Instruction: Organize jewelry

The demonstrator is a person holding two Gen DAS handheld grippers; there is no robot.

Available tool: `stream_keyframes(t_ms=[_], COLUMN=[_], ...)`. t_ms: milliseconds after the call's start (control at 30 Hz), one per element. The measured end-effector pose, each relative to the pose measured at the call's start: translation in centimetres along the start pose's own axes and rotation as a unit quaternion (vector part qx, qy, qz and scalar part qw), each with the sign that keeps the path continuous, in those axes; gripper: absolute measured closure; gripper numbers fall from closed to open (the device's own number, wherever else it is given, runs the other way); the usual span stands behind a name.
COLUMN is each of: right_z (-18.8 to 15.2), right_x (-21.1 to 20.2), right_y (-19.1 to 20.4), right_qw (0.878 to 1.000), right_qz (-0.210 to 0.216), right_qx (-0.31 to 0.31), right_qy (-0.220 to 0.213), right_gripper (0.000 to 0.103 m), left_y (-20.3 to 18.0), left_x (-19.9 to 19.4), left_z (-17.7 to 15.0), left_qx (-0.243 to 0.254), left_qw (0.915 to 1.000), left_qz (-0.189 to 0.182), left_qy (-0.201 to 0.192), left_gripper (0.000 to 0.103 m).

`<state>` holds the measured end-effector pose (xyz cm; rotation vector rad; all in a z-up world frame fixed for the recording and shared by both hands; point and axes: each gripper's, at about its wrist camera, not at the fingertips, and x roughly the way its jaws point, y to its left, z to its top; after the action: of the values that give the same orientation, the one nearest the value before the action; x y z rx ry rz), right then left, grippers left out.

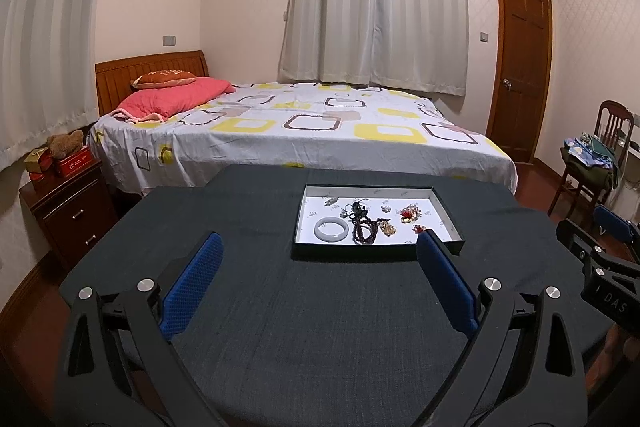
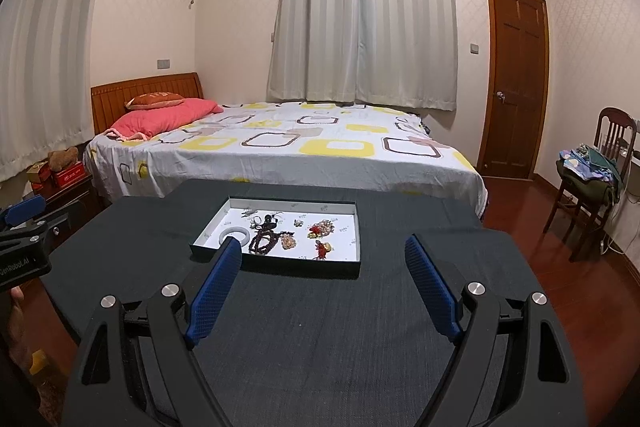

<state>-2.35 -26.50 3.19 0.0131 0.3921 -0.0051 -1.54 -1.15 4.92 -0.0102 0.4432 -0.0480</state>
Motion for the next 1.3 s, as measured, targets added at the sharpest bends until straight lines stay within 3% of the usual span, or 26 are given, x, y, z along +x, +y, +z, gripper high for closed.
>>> stream_keyframes(t_ms=[1300], right_z=[-0.06], right_x=[-0.01], right_y=[0.11], right_qw=[1.0], right_qz=[0.001], right_qx=[-0.001], right_qy=[0.002], right_gripper=[0.022], left_y=[0.45], left_x=[0.05], left_z=[-0.95], left_qx=[-0.008], left_qw=[1.0], left_qz=[0.004], left_qy=[0.002], left_gripper=[0.008])
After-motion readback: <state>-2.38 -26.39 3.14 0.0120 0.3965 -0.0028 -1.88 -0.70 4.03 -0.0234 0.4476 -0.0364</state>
